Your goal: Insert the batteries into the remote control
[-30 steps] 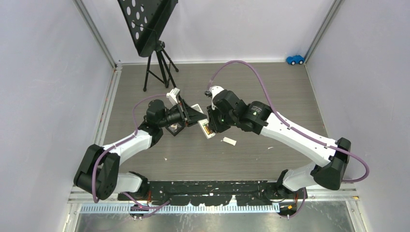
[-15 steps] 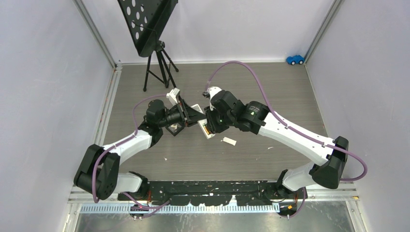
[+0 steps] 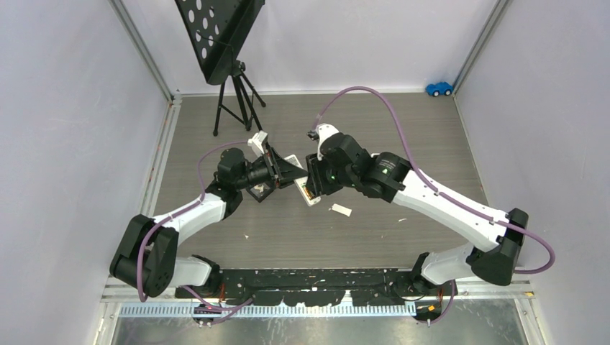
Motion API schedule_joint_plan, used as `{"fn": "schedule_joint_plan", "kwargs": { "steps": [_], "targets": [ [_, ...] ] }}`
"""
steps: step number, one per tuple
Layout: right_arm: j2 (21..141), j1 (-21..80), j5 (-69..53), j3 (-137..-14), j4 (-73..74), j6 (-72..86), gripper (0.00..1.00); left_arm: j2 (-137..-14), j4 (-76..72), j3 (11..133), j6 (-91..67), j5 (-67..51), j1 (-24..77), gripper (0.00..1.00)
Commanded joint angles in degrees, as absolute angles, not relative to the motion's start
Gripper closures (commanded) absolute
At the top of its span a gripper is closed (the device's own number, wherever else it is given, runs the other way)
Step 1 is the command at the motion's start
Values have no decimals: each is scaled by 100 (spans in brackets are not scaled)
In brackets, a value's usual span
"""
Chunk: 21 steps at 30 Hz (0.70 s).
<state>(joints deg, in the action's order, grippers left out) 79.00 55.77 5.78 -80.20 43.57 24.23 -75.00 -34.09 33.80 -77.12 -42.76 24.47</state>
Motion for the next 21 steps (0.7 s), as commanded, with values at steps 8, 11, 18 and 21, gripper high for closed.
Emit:
{"fn": "schedule_joint_plan", "kwargs": {
  "steps": [8,11,18,21],
  "targets": [
    [7376,5599,641,-7483,3462,2656,55,-7172,-2895,3503,-6986,-4377,2452,100],
    [7485,5599,855,-7303,3400,2792,53,-7018,-1142,3875,-6152,-3843,2520,100],
    [7651,5582,1530,-6353,3094,4088,53,-7600,1579,4782,-5063,-1774,3181,100],
    [7604,5550,1365,-5775,2701,4565,53,-8184,2218,5250,-4971,-1045,3529,100]
  ]
}}
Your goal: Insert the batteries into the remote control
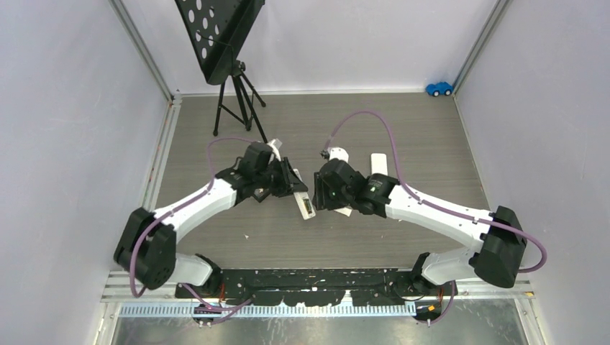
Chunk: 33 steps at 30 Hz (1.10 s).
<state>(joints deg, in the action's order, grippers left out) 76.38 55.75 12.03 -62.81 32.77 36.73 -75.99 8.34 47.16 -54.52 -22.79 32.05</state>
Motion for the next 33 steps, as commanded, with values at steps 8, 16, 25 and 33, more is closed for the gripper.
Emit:
{"fn": "schedule_joint_plan", "kwargs": {
  "steps": [8,16,25,33],
  "targets": [
    [7597,5234,1172,-4868,2275,5413,53,-9963,3933,6908,-4846,411,4280,100],
    [7843,5127,918,-4515,2017,5929,55,-10961,5223,8061,-5215,1398,4822,100],
    [7882,5072,1047,-4077,1899,6758,58,-11331,6131,8848,-5846,2167,5029,100],
    [7678,4994,1249,-3753,1911,7125,59,-11561,6574,9213,-6259,2697,5141,100]
  ]
}}
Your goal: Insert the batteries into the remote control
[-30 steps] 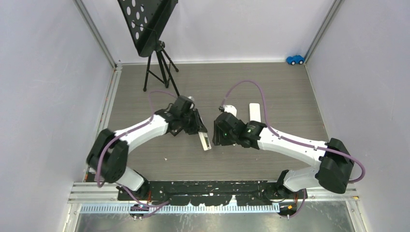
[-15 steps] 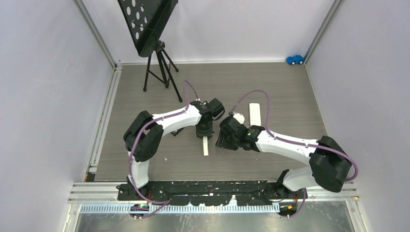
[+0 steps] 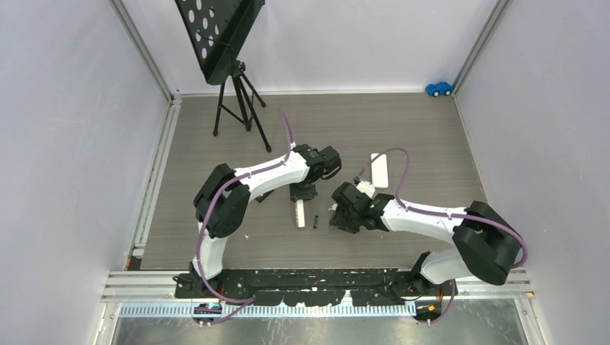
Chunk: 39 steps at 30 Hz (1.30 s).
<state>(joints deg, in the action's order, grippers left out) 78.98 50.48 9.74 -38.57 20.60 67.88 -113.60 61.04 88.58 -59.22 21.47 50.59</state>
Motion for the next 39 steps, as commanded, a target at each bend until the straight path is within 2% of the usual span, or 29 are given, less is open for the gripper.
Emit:
{"fn": "schedule_joint_plan", "kwargs": {
  "steps": [1,6,16,25,32,39],
  "targets": [
    [7676,4985,1236,-3743,1913,7123,59,-11628,6664,9279,-6272,2717,5142,100],
    [7868,4975,1095,-4037,2157,6627,59,-11555,6628,9322,-6098,2768,5118,100],
    [8583,5009,1542,-4978,3403,5914,56,-10322,5701,8408,-5457,2343,4739,100],
    [9098,5064,1604,-5344,3965,5822,74,-9078,4695,7302,-4942,1628,4358,100],
    [9101,5133,1700,-5433,4097,5851,72,-8569,4251,6827,-4643,1363,4284,100],
    [8625,5203,1831,-5523,4095,5743,69,-8299,3980,6563,-4395,1152,4211,100]
  ]
}}
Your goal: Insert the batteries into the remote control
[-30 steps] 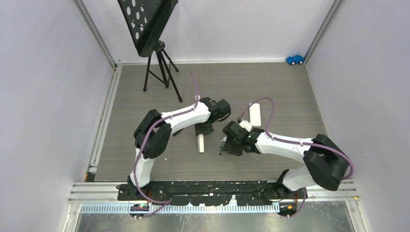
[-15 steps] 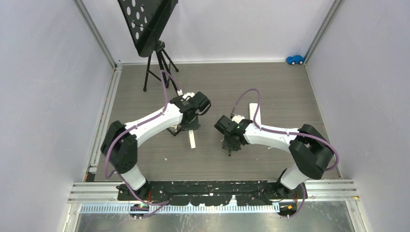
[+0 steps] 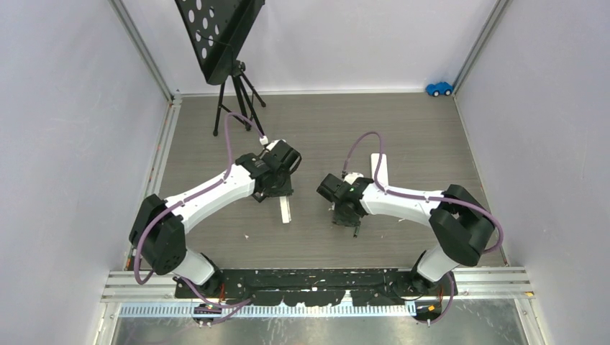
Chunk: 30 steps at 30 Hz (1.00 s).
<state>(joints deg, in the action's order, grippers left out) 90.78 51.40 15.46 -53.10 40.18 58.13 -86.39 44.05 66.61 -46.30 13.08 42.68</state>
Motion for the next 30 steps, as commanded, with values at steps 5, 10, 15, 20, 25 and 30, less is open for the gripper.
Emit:
{"fn": "schedule_joint_plan", "kwargs": {
  "steps": [5,10,15,20,25,30],
  "targets": [
    [8322,5203,2266,-5524,4861,6208,61,-8154,3810,6409,-4318,1028,4192,100],
    [7948,5201,2717,-5092,5431,6837,44,-8117,3729,6313,-4294,946,4184,100],
    [7516,5081,2642,-4483,5434,7239,33,-8142,3700,6280,-4238,851,4158,100],
    [6885,4681,2307,-3880,5012,7307,27,-8154,3690,6261,-4219,785,4131,100],
    [6414,3983,1757,-3247,4567,7108,28,-8140,3686,6247,-4218,743,4114,100],
    [6336,3649,1522,-3172,4510,6939,44,-8121,3705,6252,-4217,716,4096,100]
  ]
}}
